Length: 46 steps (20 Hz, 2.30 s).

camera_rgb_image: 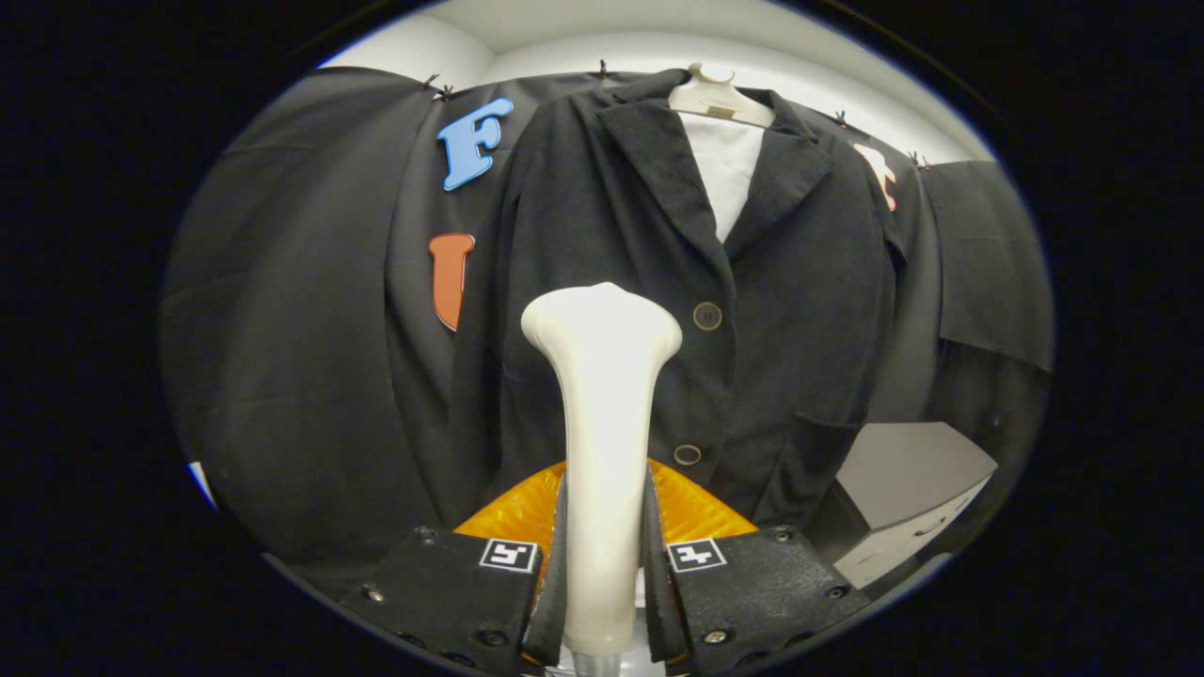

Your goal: Iron the clothes twice with a garment steamer, once on the left side and once on the right side.

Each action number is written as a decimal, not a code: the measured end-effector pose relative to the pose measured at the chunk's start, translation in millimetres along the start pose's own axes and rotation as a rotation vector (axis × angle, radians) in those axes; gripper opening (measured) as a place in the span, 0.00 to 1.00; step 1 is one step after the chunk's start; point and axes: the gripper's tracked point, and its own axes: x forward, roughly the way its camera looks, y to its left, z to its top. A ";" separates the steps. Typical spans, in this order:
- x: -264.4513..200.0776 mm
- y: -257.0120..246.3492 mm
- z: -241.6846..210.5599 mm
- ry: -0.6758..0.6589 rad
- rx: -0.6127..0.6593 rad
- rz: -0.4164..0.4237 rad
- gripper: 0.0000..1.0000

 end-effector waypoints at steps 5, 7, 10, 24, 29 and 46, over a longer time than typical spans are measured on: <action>1.1 -4.7 -33.8 0.052 -0.014 0.008 0.37; 0.6 -5.2 -45.5 0.067 -0.019 0.010 0.37; 1.7 -6.6 -60.6 0.085 -0.032 0.012 0.37; 12.3 -1.1 -168.0 0.236 -0.083 0.066 0.37; 10.8 -2.8 -197.3 0.277 -0.109 0.077 0.37; -35.1 -39.9 -141.0 0.208 -0.047 0.091 0.37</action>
